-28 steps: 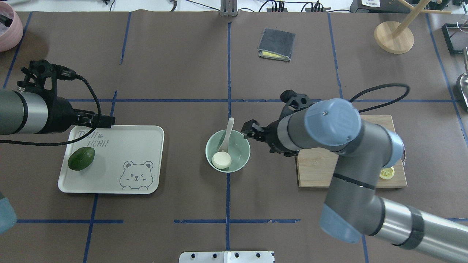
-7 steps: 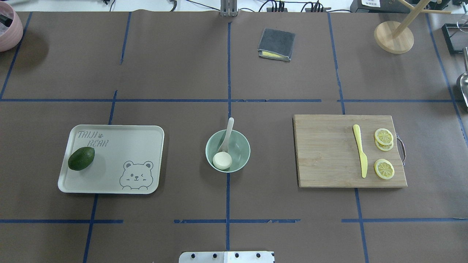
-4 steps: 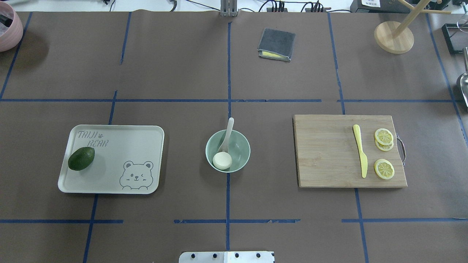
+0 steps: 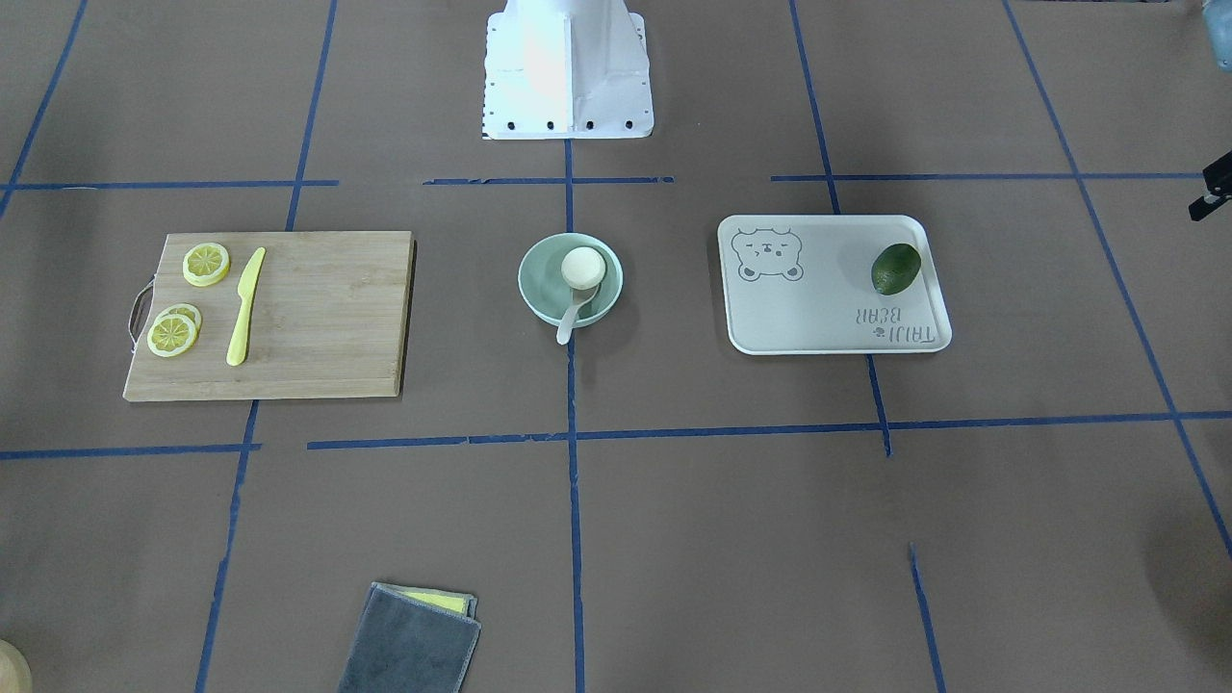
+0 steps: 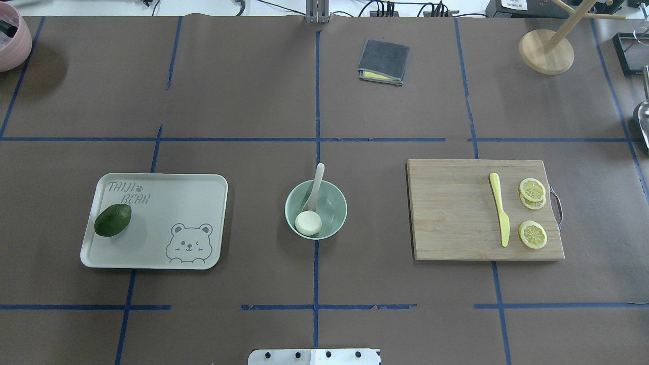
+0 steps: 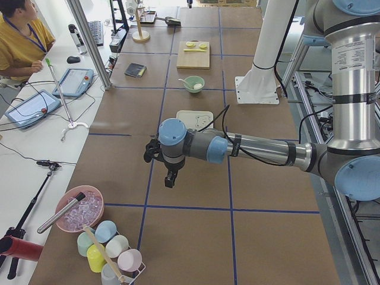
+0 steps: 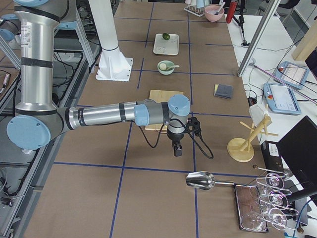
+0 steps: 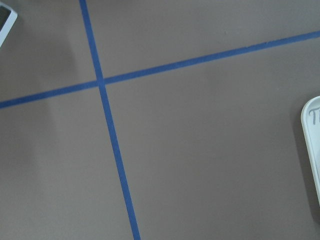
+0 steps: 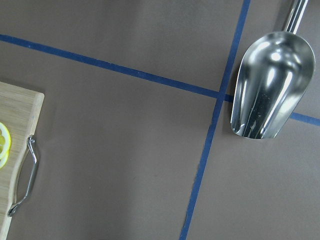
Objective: Put spoon and bun in bowl
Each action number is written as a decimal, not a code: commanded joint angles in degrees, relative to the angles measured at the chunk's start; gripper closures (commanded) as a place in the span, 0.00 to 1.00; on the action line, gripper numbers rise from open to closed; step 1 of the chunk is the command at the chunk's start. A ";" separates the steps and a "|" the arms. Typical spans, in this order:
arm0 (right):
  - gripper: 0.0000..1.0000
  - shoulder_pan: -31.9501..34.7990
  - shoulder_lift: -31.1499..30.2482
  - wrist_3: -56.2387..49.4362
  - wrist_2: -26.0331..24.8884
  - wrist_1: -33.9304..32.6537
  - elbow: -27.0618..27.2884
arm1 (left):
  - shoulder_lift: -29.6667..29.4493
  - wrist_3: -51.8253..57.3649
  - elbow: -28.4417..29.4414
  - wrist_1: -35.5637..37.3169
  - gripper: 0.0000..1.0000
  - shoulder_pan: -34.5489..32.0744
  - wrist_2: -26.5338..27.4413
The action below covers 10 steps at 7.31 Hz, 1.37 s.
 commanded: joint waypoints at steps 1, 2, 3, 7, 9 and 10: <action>0.00 -0.15 3.42 0.40 0.22 0.05 -4.81 | -1.58 0.02 1.19 0.86 0.00 -0.02 0.28; 0.00 -0.15 3.97 0.40 0.31 0.48 -5.98 | -1.85 0.02 1.20 1.38 0.00 -0.11 0.37; 0.00 -0.15 4.76 0.40 0.23 0.23 -6.08 | -1.94 0.02 1.20 1.39 0.00 -0.02 0.28; 0.00 0.02 3.03 0.31 1.97 0.05 -3.73 | -2.99 -0.07 1.90 1.56 0.00 -0.02 0.45; 0.00 0.02 -0.67 0.31 2.25 0.22 -0.72 | -4.92 -0.07 4.35 1.48 0.00 -0.02 0.45; 0.00 0.02 -0.77 0.31 2.07 0.22 -0.37 | -6.59 -0.07 5.15 1.47 0.00 -0.02 0.37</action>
